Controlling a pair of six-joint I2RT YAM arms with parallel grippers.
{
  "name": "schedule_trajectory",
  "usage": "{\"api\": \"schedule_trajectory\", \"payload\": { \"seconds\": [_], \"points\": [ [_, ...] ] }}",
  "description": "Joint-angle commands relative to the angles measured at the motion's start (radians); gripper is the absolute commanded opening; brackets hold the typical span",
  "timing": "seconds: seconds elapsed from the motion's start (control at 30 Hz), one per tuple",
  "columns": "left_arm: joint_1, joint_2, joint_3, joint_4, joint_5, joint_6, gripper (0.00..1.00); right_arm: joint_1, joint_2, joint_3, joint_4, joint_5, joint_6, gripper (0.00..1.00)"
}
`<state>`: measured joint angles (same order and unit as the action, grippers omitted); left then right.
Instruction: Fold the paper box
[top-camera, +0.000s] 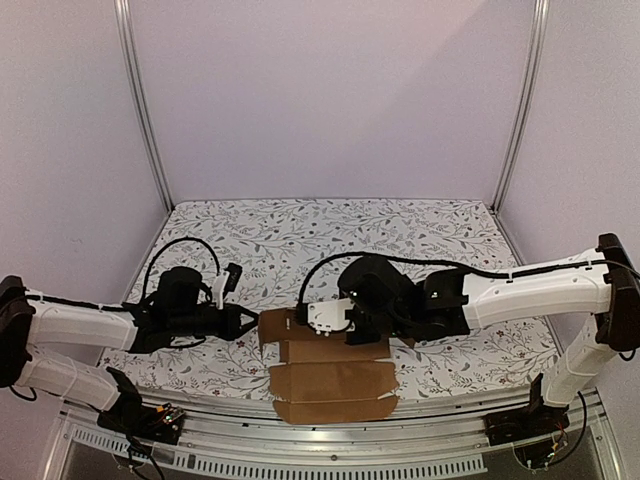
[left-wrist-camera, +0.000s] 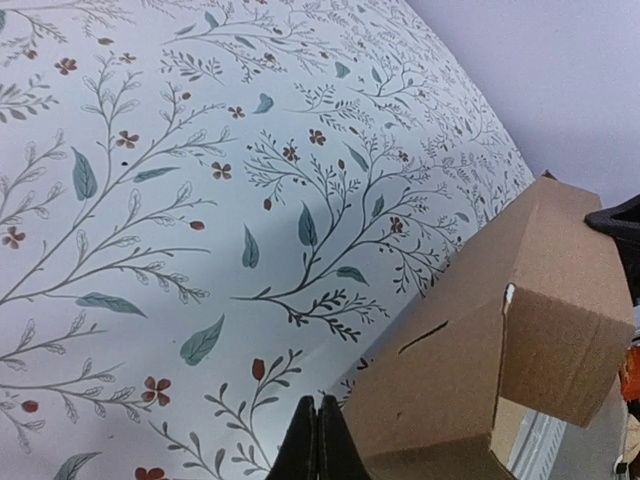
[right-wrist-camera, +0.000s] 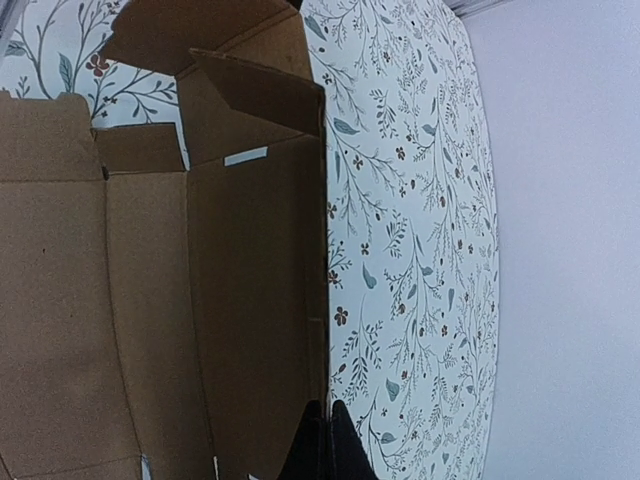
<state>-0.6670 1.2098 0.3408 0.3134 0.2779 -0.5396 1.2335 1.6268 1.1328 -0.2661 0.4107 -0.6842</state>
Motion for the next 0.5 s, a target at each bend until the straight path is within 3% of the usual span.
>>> {"api": "schedule_trajectory", "payload": {
  "seconds": [0.0, 0.47],
  "points": [
    [0.012, 0.028, 0.021, 0.028, 0.056, -0.009, 0.0, 0.011, -0.013, 0.006, 0.017, 0.038, 0.027, 0.0],
    [-0.023, 0.067, -0.001, 0.102, 0.119, -0.038, 0.0, 0.03, 0.092, 0.058, 0.041, 0.14, 0.037, 0.0]
  ]
}}
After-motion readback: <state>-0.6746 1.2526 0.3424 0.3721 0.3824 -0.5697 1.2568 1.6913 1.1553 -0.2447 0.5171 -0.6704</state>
